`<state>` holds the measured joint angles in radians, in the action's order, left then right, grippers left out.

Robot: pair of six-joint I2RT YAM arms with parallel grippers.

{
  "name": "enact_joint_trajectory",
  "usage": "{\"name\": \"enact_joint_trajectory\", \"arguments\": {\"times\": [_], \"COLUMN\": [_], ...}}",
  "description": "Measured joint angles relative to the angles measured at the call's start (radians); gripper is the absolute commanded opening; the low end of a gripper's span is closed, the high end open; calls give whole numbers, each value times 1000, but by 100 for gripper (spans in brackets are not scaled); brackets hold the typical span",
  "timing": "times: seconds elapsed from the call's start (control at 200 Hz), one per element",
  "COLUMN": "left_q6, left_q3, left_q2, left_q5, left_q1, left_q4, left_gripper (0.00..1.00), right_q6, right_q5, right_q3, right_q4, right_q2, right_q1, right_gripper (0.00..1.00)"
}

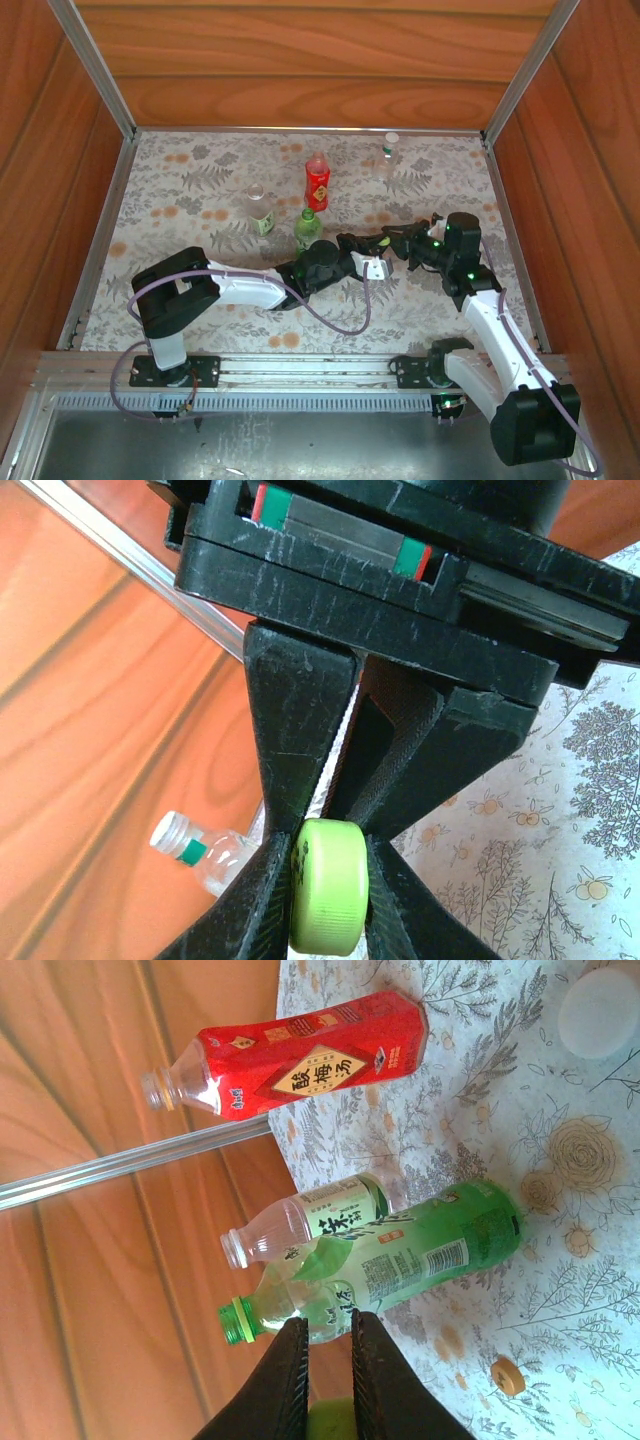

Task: Screw on the bottle caps

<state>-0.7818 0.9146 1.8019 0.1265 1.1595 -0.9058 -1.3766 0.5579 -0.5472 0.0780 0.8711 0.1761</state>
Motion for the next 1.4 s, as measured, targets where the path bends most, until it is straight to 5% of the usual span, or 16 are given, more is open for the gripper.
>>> {"name": "enact_joint_trajectory", "arguments": {"times": [0.34,0.685,1.089,1.399], "left_q6": [33,108,267,492], "left_q3": [-6,-40,-147,-315], "left_q2": [2,-20,-188,-338], "left_q5": [3,-16,-58,-109], "left_q1": [0,1,2,3], "left_q4": [4,10,9,14], "left_gripper": [43,74,90,91], "right_q6": [10,33,198,314], "right_q5": [10,20,-5,-5], "right_q3": [0,0,2,27], "right_q4": [-3,-12,-42,-218], "right_q2": [0,24,156,386], "right_q1": [-1,0,0,0], "right_gripper": [6,8,10,8]}}
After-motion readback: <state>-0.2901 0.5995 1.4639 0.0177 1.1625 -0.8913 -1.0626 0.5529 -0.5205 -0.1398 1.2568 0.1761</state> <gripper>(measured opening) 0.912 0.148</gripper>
